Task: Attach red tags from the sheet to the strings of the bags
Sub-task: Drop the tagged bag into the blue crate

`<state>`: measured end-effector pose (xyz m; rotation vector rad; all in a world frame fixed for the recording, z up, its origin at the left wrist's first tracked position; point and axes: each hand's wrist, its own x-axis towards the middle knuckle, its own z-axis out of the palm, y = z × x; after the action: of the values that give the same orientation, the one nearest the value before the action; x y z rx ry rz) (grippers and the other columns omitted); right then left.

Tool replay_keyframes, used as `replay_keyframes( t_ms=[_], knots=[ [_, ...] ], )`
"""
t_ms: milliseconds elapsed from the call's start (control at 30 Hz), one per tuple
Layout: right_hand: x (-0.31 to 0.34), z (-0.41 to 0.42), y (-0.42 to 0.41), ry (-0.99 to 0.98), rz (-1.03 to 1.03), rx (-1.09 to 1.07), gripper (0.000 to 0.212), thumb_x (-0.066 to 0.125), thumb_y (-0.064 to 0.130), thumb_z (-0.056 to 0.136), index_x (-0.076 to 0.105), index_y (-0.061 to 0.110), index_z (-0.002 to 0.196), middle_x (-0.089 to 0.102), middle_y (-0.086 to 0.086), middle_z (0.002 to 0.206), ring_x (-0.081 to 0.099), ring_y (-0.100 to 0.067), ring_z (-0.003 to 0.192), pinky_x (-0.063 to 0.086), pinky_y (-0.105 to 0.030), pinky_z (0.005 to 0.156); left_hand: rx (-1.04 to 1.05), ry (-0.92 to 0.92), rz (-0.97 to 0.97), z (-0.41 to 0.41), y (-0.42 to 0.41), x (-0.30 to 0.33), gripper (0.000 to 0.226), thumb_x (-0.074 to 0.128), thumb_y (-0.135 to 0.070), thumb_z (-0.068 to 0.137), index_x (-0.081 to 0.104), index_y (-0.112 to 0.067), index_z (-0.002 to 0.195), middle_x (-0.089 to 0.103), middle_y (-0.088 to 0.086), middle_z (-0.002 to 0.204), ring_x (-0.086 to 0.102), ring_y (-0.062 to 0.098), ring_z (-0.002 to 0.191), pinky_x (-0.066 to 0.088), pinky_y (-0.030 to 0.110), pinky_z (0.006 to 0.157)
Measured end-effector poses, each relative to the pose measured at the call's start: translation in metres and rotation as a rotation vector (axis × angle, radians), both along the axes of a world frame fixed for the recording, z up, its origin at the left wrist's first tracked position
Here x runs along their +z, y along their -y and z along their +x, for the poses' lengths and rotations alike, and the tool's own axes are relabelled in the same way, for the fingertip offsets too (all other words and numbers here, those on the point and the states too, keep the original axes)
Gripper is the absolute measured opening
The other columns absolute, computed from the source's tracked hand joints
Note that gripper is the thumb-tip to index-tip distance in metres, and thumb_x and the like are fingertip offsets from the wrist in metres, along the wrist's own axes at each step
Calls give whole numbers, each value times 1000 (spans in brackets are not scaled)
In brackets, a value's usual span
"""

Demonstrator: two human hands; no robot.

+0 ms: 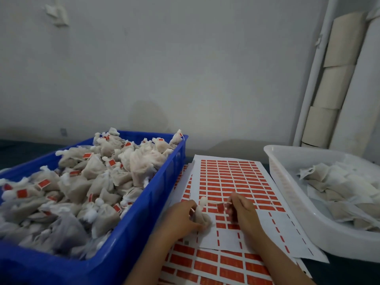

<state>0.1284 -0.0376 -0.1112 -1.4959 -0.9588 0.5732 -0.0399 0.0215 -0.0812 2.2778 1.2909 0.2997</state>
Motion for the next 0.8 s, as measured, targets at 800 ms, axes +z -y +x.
replay_keyframes(
  t_ms=[800],
  knots=[
    [0, 3, -3, -56, -69, 91, 40, 31, 32, 100, 56, 11, 76, 64, -5, 64, 55, -9, 49, 45, -12, 51, 630, 286, 425, -19, -91, 138, 35, 44, -37, 90, 60, -7, 85, 65, 11, 86, 57, 22, 75, 42, 30, 64]
  ],
)
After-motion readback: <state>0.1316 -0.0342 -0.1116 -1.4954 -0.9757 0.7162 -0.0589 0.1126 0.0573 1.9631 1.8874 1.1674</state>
